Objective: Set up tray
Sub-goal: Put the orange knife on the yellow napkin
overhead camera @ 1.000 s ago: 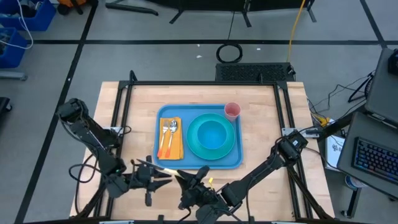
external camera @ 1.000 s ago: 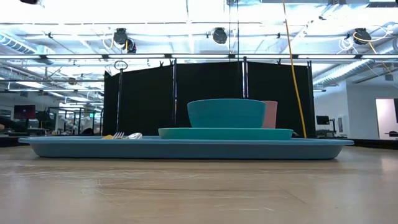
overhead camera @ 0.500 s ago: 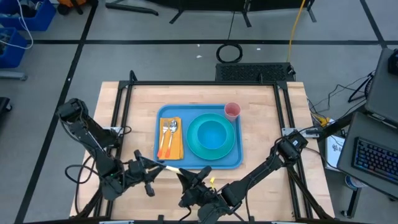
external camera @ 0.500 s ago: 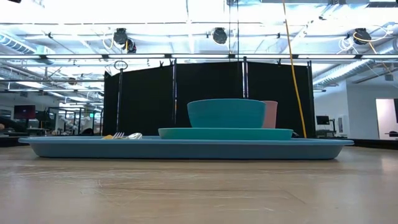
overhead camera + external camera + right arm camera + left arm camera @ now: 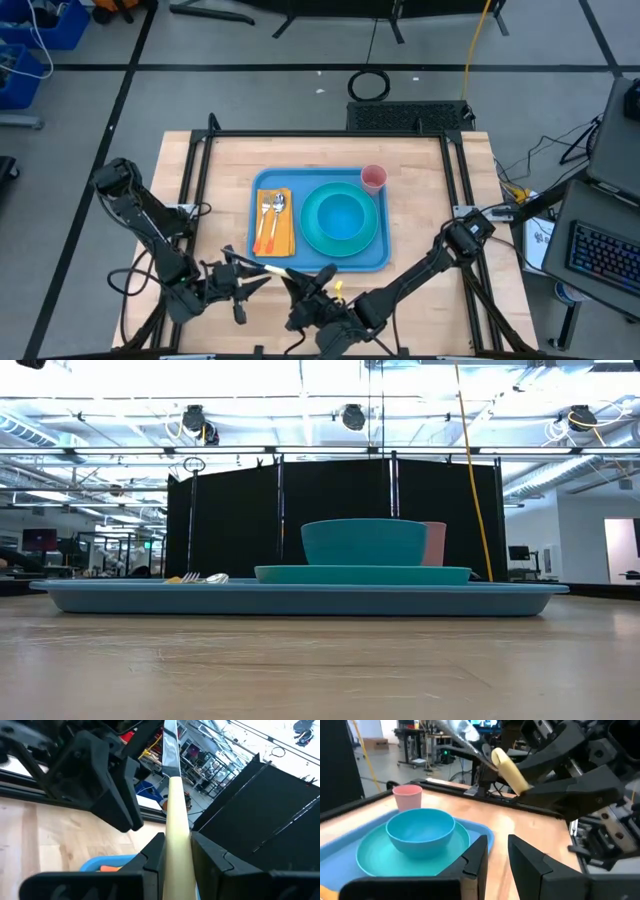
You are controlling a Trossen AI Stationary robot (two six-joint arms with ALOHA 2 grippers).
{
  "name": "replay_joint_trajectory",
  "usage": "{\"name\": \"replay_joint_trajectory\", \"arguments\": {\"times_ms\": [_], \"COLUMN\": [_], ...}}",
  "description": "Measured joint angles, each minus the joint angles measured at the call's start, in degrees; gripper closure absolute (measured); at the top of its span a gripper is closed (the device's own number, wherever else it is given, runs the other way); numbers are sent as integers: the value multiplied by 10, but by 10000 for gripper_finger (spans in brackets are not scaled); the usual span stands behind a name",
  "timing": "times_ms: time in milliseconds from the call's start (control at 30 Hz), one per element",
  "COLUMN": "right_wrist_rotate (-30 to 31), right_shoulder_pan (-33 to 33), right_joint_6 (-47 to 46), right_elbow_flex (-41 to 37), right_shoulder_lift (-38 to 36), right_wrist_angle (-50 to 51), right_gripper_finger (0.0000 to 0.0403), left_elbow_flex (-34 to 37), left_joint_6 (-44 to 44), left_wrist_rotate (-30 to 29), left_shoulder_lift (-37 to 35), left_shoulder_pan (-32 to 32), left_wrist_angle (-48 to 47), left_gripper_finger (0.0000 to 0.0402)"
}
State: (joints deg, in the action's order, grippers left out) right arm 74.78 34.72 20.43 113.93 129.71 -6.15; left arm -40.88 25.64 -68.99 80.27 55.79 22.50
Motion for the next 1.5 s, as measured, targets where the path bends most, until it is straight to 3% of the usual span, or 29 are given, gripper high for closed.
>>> {"name": "replay_joint_trajectory", "arguments": {"times_ms": [300, 500, 700, 1200, 1500], "right_wrist_rotate": [-1, 0, -13, -29, -66], "right_shoulder_pan": [-2, -2, -2, -2, 5], "right_joint_6": [0, 2, -3, 45, 14], "right_elbow_flex": [0, 0, 0, 1, -8], "right_shoulder_lift": [0, 0, 0, 0, 0], "right_wrist_angle": [-1, -1, -3, -40, -50], "right_gripper_finger": [343, 343, 343, 343, 343], "left_elbow_flex": [0, 0, 0, 0, 0], "left_joint_6": [-47, -35, -47, -145, -181], "left_wrist_rotate": [9, 2, 51, 56, 43], "left_shoulder_lift": [0, 0, 0, 0, 0], "left_shoulder_pan": [-15, -24, -44, -23, -12], "left_wrist_angle": [44, 50, 59, 162, 196], "left_gripper_finger": [311, 232, 180, 222, 229]}}
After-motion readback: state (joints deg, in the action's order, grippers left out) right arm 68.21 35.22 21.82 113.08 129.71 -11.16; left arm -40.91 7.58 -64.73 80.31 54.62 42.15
